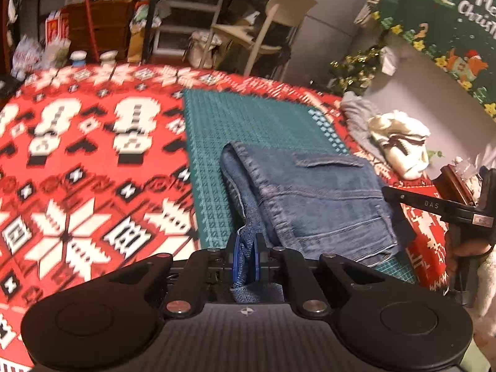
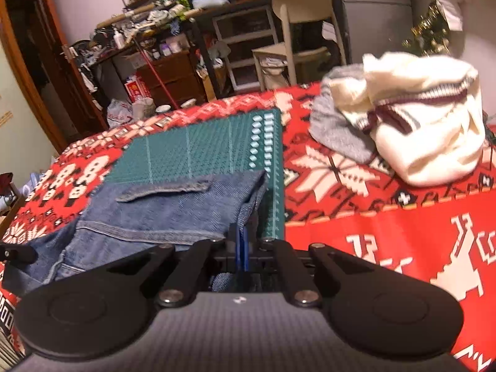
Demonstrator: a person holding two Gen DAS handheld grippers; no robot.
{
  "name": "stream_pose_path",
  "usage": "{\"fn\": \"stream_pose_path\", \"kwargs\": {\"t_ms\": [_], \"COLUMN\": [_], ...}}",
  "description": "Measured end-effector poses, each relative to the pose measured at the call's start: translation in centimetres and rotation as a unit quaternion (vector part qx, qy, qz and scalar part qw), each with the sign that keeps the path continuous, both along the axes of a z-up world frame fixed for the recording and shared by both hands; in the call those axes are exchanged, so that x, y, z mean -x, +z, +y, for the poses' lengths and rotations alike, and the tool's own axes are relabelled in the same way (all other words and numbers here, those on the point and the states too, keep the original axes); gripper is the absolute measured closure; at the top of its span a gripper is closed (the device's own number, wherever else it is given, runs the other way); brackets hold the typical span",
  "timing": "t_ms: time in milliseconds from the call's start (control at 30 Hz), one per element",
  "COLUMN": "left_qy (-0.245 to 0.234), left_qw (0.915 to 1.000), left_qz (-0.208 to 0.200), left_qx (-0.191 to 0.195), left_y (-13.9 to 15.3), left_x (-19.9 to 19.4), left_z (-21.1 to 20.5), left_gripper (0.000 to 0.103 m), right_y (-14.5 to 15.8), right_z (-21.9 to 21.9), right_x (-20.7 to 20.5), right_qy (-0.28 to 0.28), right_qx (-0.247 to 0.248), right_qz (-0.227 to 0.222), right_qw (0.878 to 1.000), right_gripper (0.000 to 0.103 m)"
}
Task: Fold clothes
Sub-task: 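Lift the folded shorts with both grippers and carry them off the mat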
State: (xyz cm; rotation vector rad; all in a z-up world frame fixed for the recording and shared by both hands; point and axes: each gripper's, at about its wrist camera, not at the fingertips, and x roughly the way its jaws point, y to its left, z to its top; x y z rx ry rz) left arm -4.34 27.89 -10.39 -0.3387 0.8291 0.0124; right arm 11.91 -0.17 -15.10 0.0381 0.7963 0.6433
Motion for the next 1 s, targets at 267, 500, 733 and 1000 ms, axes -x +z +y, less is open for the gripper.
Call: {"fn": "stream_pose_path", "kwargs": {"t_ms": [267, 500, 733, 1000], "left_qy": [0.007, 0.006, -0.012, -0.003], "left_qw": [0.9999, 0.9993, 0.9990, 0.9992], "left_qz": [0.009, 0.014, 0.032, 0.031], "left_qx": [0.008, 0.034, 0.027, 0.025], "left_y": [-1.3, -1.8, -2.4, -2.8], "left_x": [0.3, -1.3, -3.0, -3.3], "left_z": [0.7, 1.7, 1.3, 0.9], "left_gripper": [0.091, 0.079, 0.070, 0.093], "right_y": [-1.6, -1.8, -1.8, -1.6], "right_z": [-0.9, -0.2, 0.2, 0.6], "right_x": [-0.8, -1.1, -1.0, -0.8], "right_qy": [-0.018, -0.008, -0.003, -0.001], "right_qx": [-0.019, -0.019, -0.017, -0.003], "right_qz": [0.034, 0.035, 0.037, 0.022], "right_qw": [0.999, 0.999, 0.999, 1.000], "right_gripper": [0.071, 0.085, 0.088, 0.096]}}
